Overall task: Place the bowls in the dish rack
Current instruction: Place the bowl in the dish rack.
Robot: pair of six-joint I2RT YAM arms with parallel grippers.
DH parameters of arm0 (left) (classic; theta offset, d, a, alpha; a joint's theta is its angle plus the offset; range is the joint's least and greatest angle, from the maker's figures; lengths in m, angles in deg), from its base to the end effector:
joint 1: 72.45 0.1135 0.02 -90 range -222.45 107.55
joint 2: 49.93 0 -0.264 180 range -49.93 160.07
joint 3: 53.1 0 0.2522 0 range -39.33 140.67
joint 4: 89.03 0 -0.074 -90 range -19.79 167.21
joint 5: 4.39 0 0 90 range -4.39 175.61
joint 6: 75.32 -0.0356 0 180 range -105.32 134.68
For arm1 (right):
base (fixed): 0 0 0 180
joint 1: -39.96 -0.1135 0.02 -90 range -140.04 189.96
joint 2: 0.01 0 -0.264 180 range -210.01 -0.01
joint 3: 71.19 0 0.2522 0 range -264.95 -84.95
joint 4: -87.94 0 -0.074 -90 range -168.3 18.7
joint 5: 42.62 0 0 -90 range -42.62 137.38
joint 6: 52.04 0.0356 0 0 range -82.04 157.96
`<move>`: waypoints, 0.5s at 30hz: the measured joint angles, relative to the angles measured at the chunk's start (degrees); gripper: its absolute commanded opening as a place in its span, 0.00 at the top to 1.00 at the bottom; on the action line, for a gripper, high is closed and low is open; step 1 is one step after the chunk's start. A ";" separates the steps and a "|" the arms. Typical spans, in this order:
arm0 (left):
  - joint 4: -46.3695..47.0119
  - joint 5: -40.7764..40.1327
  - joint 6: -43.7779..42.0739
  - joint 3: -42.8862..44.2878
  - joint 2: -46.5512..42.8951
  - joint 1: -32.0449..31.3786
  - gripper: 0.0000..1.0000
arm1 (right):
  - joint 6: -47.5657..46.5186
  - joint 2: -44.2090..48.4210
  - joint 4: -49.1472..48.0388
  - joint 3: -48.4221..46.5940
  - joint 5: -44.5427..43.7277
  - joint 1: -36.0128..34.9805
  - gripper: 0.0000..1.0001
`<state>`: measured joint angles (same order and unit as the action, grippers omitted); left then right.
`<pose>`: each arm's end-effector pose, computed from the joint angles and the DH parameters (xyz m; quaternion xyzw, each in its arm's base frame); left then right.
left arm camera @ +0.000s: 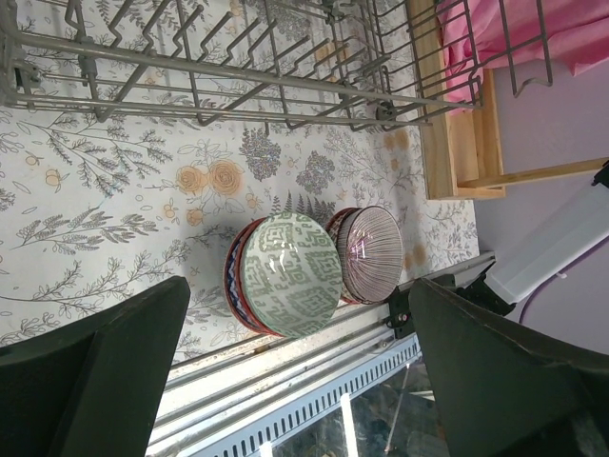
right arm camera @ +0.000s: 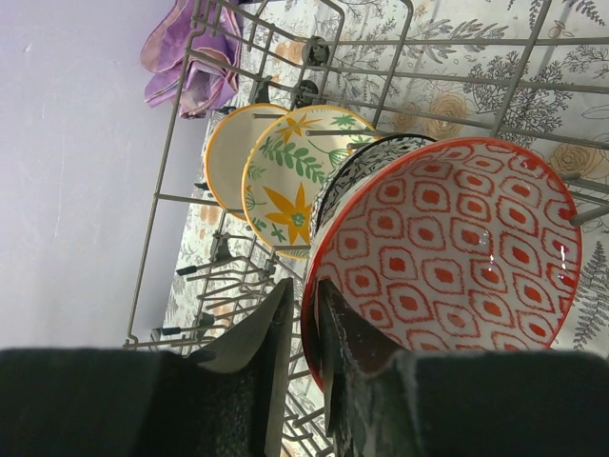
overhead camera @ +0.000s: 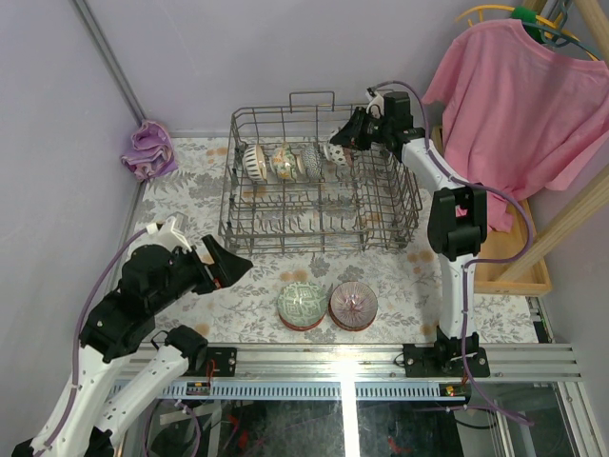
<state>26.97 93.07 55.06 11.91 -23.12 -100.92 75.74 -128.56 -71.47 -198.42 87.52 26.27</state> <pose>0.0690 -0.0427 0.3410 -0.0533 0.8444 -0.3452 0.4062 0.5101 0.1479 0.2764 -0.0255 0.8012 0.4845 0.3502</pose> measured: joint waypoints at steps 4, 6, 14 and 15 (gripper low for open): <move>0.70 0.00 0.00 -0.02 0.33 0.00 0.00 | -0.09 0.00 0.04 0.00 0.00 -0.02 0.75; 0.87 0.00 -0.02 -0.07 0.42 0.00 0.00 | -0.24 0.00 0.11 0.00 -0.02 -0.02 0.73; 1.49 0.00 0.00 -0.28 0.92 0.00 0.00 | -1.40 0.00 0.83 0.00 -1.03 -0.02 0.73; 1.49 0.00 0.00 -0.28 0.94 0.00 0.00 | -1.64 0.00 1.18 0.00 -1.53 -0.02 0.72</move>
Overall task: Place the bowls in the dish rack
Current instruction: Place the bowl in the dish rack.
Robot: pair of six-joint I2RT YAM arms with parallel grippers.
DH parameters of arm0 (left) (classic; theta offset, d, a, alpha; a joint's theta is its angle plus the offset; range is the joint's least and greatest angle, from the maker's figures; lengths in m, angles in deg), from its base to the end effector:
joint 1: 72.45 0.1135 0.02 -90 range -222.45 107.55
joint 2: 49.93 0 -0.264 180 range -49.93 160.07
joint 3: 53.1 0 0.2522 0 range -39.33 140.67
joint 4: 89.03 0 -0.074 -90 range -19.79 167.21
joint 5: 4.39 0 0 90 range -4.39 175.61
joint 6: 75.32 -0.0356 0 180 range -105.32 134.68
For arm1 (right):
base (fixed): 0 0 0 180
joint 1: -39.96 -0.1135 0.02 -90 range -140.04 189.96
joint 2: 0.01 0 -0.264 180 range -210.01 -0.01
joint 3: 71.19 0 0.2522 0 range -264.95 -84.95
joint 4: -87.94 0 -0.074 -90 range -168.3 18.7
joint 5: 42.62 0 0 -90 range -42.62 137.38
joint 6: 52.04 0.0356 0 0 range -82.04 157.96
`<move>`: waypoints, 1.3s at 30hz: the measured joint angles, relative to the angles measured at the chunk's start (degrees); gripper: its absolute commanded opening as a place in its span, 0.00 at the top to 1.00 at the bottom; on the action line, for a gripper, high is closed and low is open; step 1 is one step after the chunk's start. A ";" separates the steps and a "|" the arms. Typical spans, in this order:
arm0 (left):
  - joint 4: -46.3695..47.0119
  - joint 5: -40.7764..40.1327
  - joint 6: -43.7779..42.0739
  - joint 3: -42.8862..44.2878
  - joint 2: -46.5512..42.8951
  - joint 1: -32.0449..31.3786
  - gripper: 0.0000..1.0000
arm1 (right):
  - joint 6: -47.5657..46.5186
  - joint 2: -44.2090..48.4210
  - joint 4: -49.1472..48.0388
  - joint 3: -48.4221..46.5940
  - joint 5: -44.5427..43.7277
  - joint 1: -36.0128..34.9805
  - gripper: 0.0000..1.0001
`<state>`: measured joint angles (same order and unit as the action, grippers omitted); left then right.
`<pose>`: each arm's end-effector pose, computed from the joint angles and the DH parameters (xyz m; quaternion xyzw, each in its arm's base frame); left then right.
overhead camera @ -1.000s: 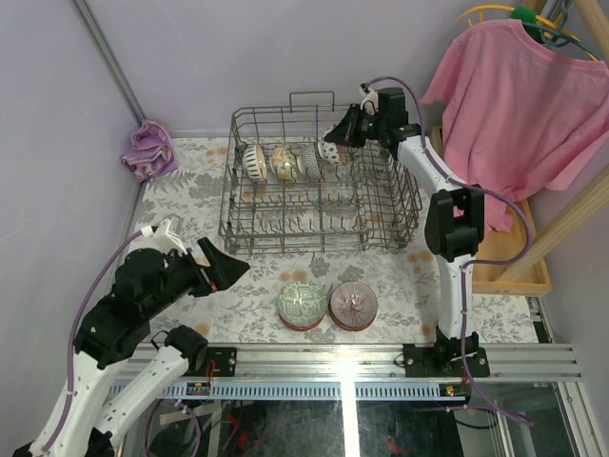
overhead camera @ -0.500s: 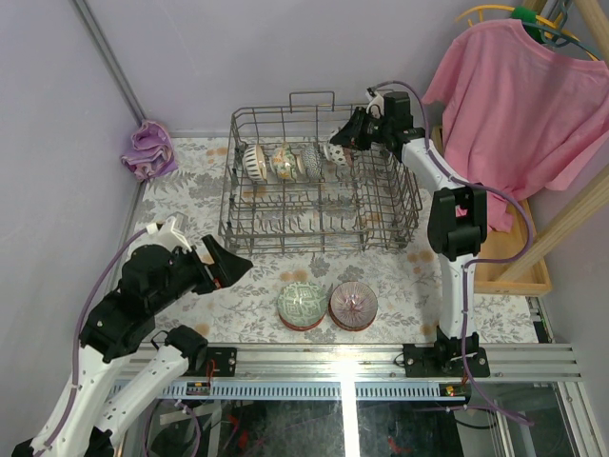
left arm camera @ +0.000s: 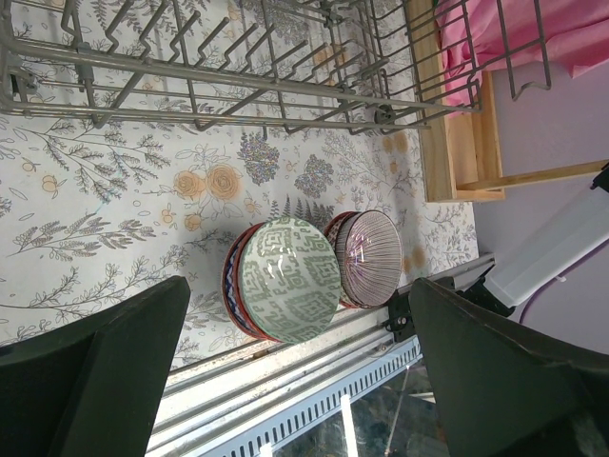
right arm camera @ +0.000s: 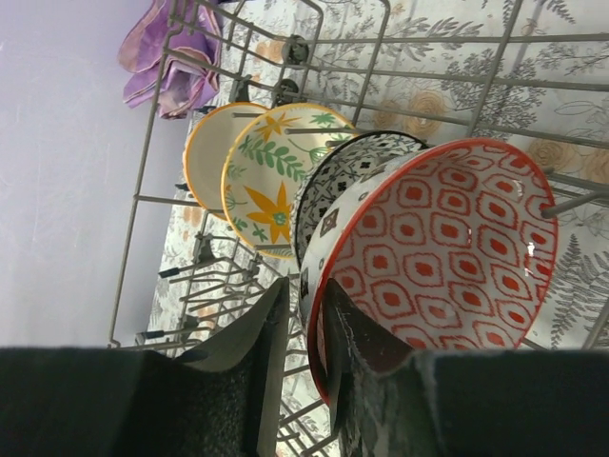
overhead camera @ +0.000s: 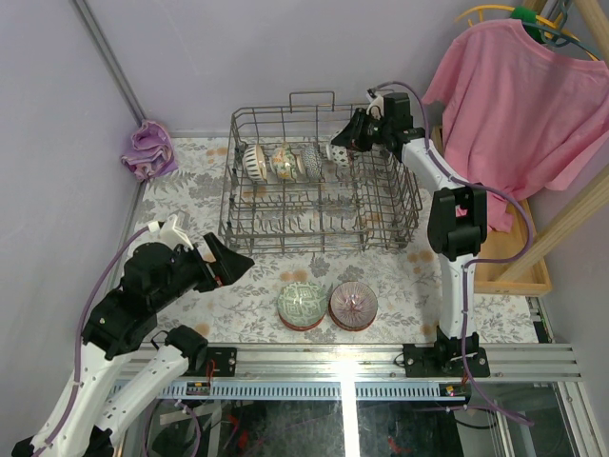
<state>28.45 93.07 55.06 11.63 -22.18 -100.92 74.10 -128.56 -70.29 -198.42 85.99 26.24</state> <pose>0.0738 -0.0453 0.3410 -0.0531 0.8432 -0.3463 0.4079 0.5099 0.1474 0.2742 -0.0257 0.8078 0.4694 0.3555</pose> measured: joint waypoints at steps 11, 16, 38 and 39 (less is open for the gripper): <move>0.31 0.00 0.00 -0.11 0.02 0.00 0.00 | -4.33 0.00 6.21 -0.04 -7.17 0.02 0.57; 0.57 0.07 0.02 -0.24 0.28 0.00 0.00 | -6.54 0.00 9.18 -0.28 -9.92 0.00 0.51; 0.44 -0.70 -0.72 5.25 5.22 0.00 0.00 | -9.35 17.29 10.75 4.52 -7.30 0.00 0.00; 0.28 -0.94 -0.90 6.01 5.75 0.00 0.00 | -9.35 19.61 10.56 6.40 -6.67 0.00 0.00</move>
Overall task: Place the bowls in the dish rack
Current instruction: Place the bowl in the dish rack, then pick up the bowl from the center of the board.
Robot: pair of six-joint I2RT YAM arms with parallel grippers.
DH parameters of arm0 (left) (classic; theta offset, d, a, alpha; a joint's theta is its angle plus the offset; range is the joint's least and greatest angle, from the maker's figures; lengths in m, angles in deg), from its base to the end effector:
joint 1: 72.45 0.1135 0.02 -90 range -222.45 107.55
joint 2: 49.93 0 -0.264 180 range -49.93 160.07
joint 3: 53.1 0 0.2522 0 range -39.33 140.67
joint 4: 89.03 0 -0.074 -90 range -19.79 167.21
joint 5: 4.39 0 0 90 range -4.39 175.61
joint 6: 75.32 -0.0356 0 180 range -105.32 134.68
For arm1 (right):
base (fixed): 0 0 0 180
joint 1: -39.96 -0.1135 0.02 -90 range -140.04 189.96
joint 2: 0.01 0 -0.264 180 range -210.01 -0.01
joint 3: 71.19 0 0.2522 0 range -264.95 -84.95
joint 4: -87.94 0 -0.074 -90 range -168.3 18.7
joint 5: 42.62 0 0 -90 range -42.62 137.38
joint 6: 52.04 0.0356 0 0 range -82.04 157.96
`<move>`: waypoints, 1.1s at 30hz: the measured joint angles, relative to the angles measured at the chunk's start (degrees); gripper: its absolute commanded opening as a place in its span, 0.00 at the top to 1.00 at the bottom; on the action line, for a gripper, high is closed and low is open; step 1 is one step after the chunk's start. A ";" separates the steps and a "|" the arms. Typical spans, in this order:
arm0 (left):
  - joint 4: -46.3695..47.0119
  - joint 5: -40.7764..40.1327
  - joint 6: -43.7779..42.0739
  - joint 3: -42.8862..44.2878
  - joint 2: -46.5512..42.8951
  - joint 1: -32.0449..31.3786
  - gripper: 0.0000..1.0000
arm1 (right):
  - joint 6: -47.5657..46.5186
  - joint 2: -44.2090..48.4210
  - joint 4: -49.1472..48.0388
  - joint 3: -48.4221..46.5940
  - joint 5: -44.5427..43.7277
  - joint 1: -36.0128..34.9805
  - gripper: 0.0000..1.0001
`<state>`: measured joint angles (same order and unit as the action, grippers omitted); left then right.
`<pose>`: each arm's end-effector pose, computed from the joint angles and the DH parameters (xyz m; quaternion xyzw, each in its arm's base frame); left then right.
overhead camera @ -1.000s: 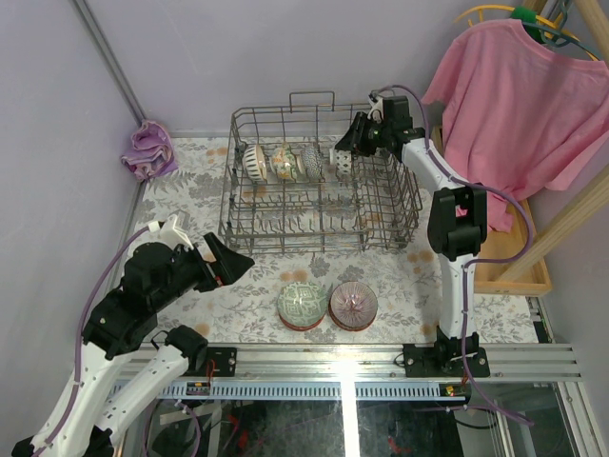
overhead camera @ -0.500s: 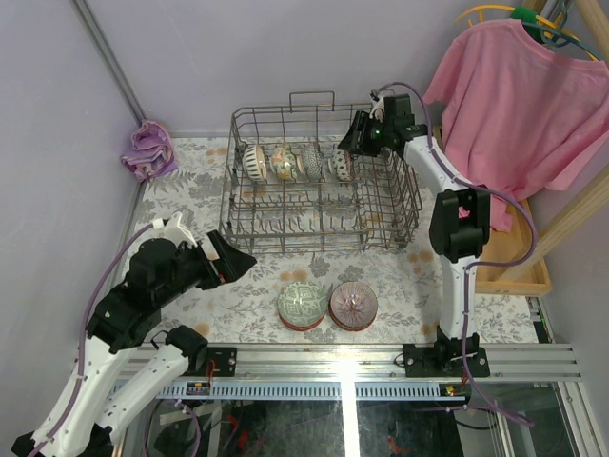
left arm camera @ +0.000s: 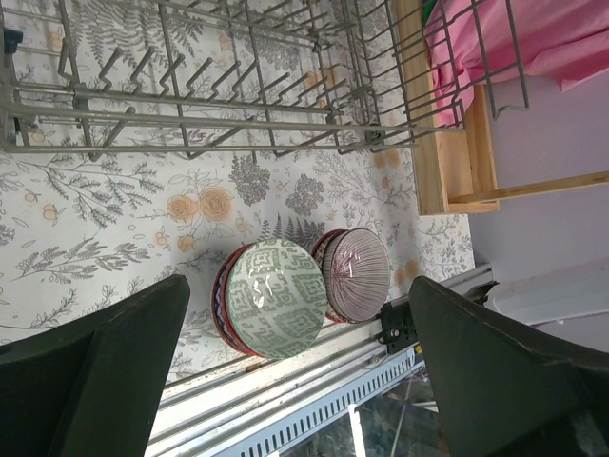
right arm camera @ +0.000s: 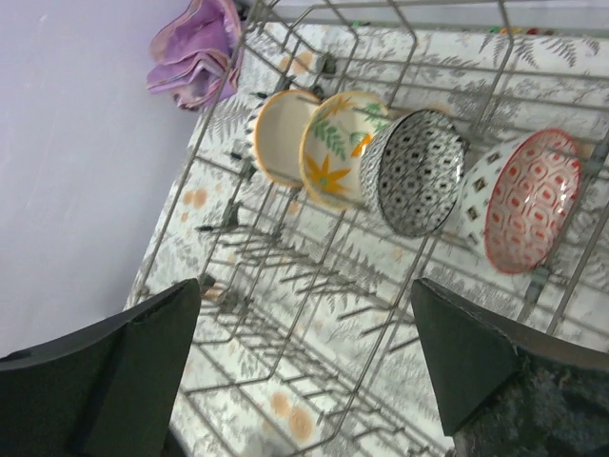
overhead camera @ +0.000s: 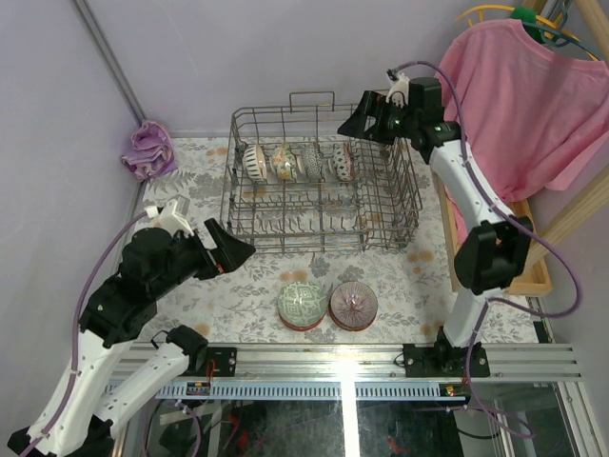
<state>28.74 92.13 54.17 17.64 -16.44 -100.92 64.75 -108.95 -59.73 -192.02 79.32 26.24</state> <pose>0.0857 -0.0511 0.3656 -0.0504 0.8410 -0.3397 0.4181 0.4328 0.1251 0.3788 -0.0661 0.8024 0.4019 0.4363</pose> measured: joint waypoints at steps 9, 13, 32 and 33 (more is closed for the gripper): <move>-1.64 -1.90 -1.03 6.19 1.97 0.00 0.00 | 0.50 20.37 0.02 18.78 5.64 0.00 0.00; -2.45 -2.64 -1.22 7.41 1.79 0.00 0.00 | 3.08 29.62 -0.87 29.29 10.23 -0.09 0.00; -3.48 -2.97 -1.20 7.39 -2.95 0.00 0.00 | 7.98 44.57 8.31 47.69 -20.63 -48.13 0.21; -3.67 -2.97 -1.20 7.26 -3.30 0.00 0.00 | 8.07 43.54 8.83 47.65 -23.15 -50.51 0.23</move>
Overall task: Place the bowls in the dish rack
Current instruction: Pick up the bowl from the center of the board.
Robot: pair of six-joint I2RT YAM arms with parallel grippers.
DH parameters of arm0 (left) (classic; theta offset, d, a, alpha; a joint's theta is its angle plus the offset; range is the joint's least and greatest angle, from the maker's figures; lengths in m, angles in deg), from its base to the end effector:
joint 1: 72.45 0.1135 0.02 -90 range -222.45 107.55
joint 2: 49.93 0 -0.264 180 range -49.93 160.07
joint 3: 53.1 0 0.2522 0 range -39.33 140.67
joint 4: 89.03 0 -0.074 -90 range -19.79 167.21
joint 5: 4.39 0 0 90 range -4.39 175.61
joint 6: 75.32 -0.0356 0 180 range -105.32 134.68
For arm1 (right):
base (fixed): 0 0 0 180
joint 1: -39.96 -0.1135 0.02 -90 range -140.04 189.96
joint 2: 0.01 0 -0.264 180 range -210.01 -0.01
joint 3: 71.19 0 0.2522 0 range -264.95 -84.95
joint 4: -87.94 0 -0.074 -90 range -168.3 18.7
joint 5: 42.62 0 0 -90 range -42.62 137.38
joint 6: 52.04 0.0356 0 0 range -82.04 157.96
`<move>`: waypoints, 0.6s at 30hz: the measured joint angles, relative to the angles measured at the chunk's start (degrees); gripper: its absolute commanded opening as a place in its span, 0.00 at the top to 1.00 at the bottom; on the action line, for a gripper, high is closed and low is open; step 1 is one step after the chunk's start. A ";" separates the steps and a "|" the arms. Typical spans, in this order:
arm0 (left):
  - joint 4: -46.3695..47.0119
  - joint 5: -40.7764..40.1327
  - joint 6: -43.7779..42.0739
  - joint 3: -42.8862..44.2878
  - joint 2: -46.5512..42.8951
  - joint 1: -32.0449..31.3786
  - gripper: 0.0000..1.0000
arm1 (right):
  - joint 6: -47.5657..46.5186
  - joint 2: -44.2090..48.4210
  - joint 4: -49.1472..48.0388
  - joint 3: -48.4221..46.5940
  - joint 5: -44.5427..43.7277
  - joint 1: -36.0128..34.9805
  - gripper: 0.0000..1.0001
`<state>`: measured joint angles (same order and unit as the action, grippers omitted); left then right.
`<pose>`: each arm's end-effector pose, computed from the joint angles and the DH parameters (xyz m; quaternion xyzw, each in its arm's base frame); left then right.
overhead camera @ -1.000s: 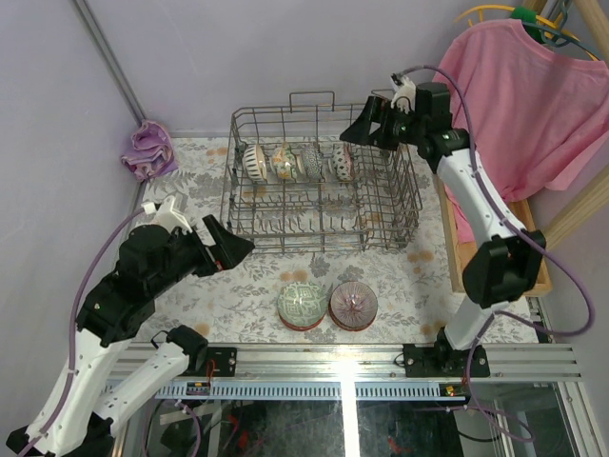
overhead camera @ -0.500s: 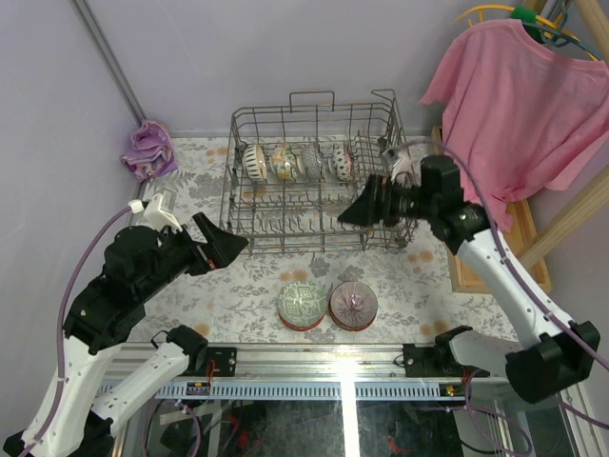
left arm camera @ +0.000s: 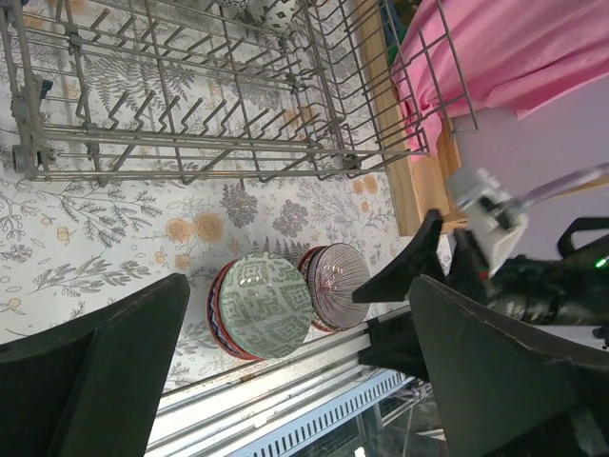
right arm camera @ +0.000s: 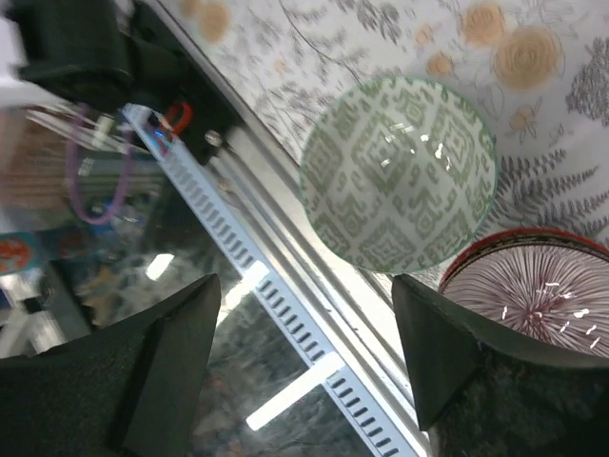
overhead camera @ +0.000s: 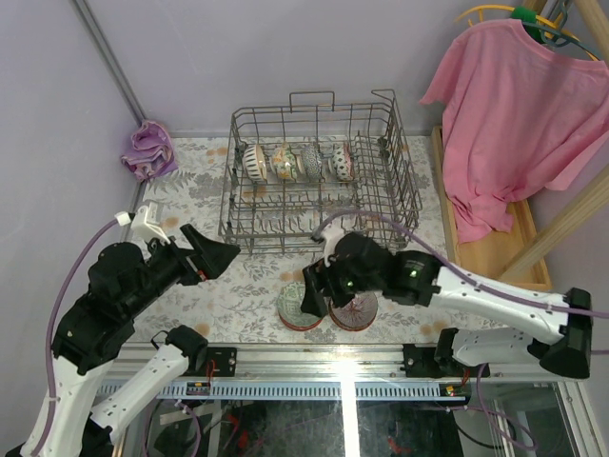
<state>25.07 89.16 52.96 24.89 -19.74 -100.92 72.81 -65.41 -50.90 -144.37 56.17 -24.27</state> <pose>0.0564 -0.0331 0.3991 -0.0511 0.8077 -0.3437 0.4762 0.1043 0.2285 0.3276 -0.2578 0.8399 0.4036 0.2555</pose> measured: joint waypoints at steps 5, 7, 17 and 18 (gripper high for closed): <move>-1.57 0.00 0.00 -0.24 -1.38 0.00 0.00 | -0.11 -9.09 2.93 -1.40 -8.96 -8.70 0.35; -2.05 -0.02 0.00 -0.24 -1.68 0.00 0.00 | -0.39 -12.37 3.52 -2.27 -10.47 -10.93 0.37; -3.69 -0.42 0.00 -0.24 -3.02 0.00 0.00 | -1.90 -24.48 3.41 -9.88 -12.98 -16.09 0.45; -3.89 -0.52 0.00 -0.24 -3.10 0.00 0.00 | -2.03 -25.05 3.34 -10.10 -13.16 -16.11 0.45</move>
<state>21.18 88.63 52.96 24.65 -22.84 -100.92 70.78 -90.46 -47.56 -154.47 43.02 -40.38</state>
